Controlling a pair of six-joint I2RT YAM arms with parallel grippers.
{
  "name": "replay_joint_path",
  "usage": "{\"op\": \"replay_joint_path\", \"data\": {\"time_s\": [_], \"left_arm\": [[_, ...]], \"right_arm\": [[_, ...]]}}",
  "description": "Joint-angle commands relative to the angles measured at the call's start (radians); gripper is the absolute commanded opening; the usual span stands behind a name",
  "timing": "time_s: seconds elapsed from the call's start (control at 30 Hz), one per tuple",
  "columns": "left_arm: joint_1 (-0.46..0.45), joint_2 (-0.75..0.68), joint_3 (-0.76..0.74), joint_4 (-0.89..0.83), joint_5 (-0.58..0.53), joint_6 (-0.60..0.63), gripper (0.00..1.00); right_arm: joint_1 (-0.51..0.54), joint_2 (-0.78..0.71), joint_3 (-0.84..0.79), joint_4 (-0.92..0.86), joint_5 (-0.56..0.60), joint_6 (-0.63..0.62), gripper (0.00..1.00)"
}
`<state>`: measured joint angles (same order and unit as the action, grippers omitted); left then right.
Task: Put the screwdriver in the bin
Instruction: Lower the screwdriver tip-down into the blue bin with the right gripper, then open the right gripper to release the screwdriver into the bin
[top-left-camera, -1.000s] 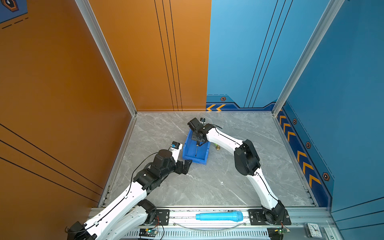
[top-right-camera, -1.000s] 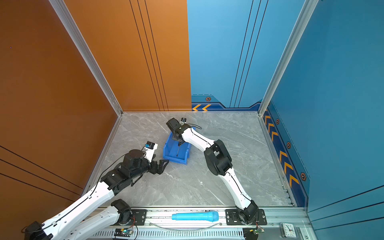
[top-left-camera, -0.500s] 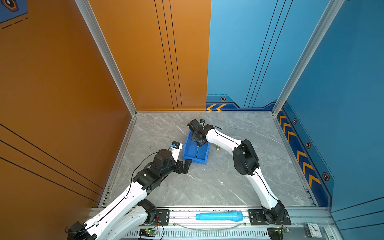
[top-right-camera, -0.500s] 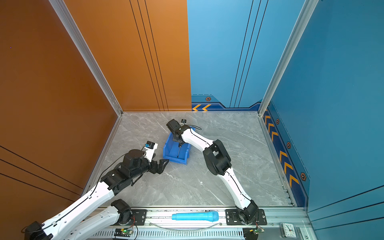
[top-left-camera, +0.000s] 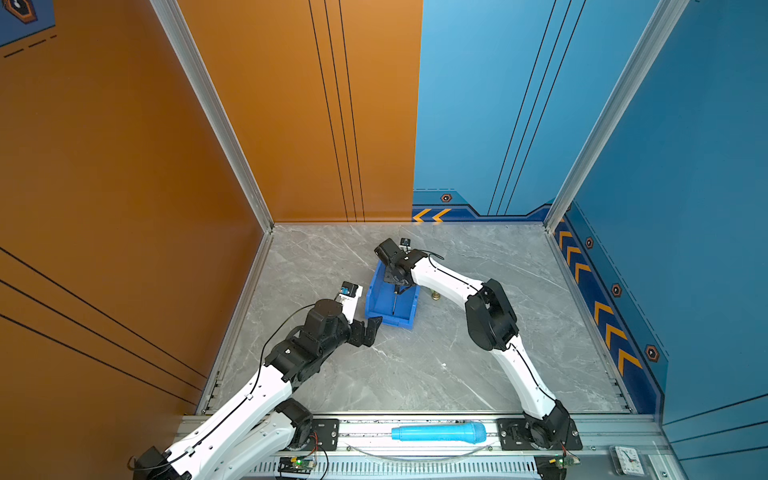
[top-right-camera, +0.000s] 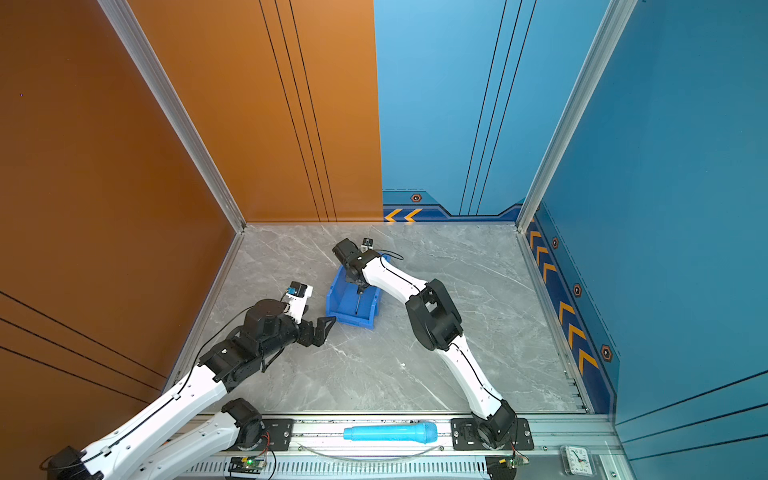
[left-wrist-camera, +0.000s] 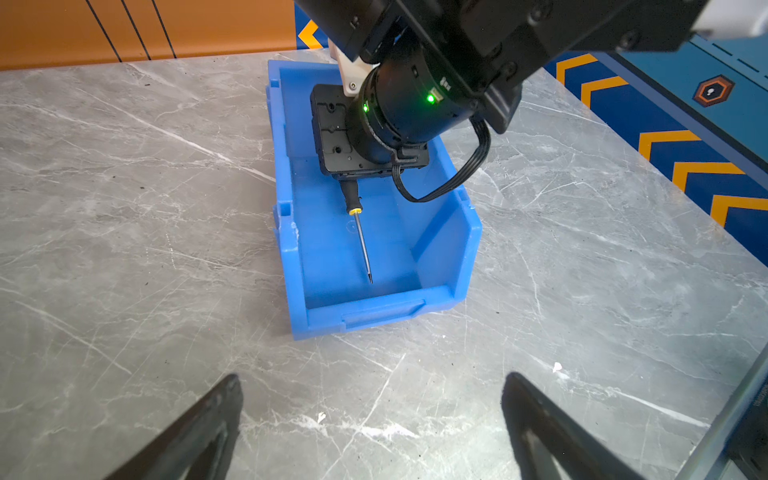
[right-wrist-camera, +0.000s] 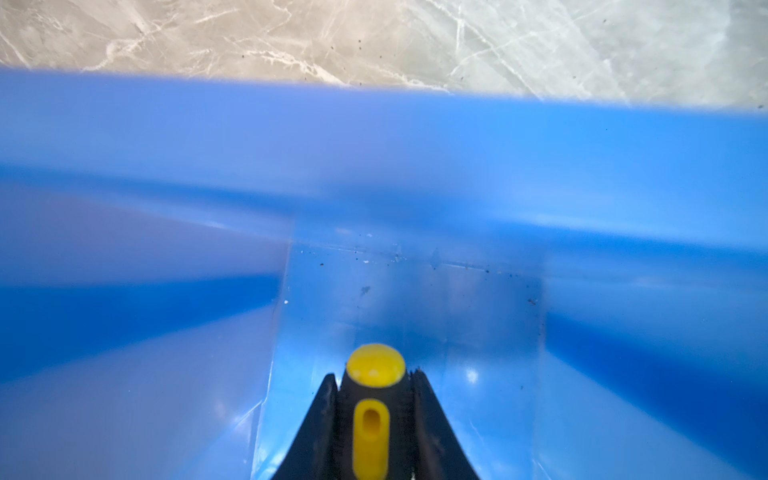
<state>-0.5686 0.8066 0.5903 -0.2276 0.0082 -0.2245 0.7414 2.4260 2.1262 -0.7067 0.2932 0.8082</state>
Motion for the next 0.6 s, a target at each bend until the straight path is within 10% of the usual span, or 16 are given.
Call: {"op": "replay_joint_path", "data": {"time_s": [0.0,0.57], "left_arm": [[0.003,-0.013,-0.005,0.001,-0.024,0.016,0.98],[-0.003,-0.032,-0.005,-0.003,-0.038,0.016,0.98]], "right_arm": [[0.009,0.013,-0.002,-0.023,0.04,-0.001,0.23],[0.027,-0.056,0.0,0.004,0.079,-0.01,0.43]]}}
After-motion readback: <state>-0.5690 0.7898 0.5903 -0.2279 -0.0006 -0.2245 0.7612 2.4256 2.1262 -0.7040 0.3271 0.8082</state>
